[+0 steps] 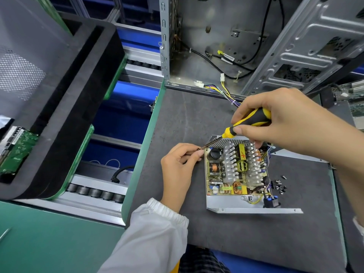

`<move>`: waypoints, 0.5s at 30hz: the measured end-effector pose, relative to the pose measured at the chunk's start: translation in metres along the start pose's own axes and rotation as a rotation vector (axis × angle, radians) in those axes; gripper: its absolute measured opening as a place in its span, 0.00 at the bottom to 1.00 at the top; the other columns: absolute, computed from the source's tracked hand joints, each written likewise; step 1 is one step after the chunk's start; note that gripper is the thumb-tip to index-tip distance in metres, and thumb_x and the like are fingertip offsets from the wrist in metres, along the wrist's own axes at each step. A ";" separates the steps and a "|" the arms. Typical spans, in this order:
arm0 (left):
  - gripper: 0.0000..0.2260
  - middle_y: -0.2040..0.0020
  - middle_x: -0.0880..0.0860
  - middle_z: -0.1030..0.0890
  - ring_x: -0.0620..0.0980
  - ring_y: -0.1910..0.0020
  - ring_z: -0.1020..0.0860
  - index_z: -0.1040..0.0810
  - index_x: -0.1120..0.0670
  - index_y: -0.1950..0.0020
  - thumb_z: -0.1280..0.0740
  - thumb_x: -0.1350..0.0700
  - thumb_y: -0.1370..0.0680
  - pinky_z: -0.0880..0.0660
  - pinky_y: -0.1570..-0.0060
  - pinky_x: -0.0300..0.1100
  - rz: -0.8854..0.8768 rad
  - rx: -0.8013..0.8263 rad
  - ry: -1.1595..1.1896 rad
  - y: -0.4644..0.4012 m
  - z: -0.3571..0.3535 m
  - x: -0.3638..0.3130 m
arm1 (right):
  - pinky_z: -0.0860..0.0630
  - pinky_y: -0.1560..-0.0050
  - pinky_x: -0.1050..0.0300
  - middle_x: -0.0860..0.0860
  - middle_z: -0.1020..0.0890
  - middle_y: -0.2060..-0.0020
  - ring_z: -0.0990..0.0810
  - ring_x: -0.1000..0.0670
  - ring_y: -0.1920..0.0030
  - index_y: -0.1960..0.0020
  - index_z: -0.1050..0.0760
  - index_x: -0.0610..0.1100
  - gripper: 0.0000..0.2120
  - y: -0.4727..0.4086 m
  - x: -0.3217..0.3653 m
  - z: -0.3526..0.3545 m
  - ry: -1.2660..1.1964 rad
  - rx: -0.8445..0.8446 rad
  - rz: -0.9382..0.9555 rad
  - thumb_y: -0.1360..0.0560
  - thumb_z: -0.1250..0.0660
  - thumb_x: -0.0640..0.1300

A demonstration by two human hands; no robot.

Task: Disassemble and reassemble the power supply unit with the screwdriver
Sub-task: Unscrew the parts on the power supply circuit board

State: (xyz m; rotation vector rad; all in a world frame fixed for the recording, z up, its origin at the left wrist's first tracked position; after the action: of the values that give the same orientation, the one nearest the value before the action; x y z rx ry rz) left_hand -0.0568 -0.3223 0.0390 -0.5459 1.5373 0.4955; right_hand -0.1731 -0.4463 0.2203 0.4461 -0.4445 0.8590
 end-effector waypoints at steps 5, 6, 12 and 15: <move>0.10 0.59 0.50 0.18 0.47 0.63 0.19 0.16 0.52 0.57 0.28 0.68 0.26 0.23 0.57 0.36 -0.003 0.001 0.047 0.000 0.002 0.001 | 0.30 0.69 0.73 0.63 0.21 0.75 0.21 0.60 0.74 0.58 0.22 0.51 0.03 0.000 0.000 0.000 0.007 -0.001 -0.008 0.28 0.29 0.45; 0.11 0.59 0.50 0.18 0.47 0.63 0.19 0.16 0.52 0.57 0.29 0.69 0.26 0.23 0.57 0.36 -0.002 0.002 0.052 0.000 0.002 0.001 | 0.30 0.70 0.72 0.63 0.21 0.76 0.21 0.60 0.74 0.58 0.22 0.51 0.02 0.000 0.000 -0.001 0.005 0.001 -0.010 0.28 0.29 0.45; 0.11 0.57 0.46 0.18 0.44 0.62 0.20 0.17 0.53 0.56 0.29 0.70 0.27 0.23 0.58 0.35 -0.044 0.046 0.024 0.001 0.002 -0.002 | 0.28 0.70 0.67 0.56 0.20 0.77 0.21 0.59 0.74 0.60 0.23 0.53 0.04 -0.005 0.003 0.002 0.022 0.017 -0.031 0.29 0.31 0.53; 0.12 0.53 0.47 0.18 0.45 0.61 0.20 0.17 0.53 0.52 0.26 0.68 0.29 0.21 0.57 0.37 0.004 0.065 -0.001 0.000 0.001 -0.001 | 0.29 0.68 0.68 0.56 0.20 0.77 0.22 0.60 0.74 0.60 0.23 0.53 0.03 -0.005 0.004 0.002 0.040 0.017 -0.016 0.28 0.31 0.51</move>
State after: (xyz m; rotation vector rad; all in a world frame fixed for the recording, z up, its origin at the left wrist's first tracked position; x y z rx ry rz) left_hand -0.0560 -0.3222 0.0401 -0.4922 1.5491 0.4475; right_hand -0.1675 -0.4480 0.2233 0.4463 -0.3964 0.8553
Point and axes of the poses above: each hand's wrist, its own y-axis away from the middle knuckle, its own z-axis out of the back of the hand, x = y × z, the point moved 2 cm from there along -y, towards the middle knuckle
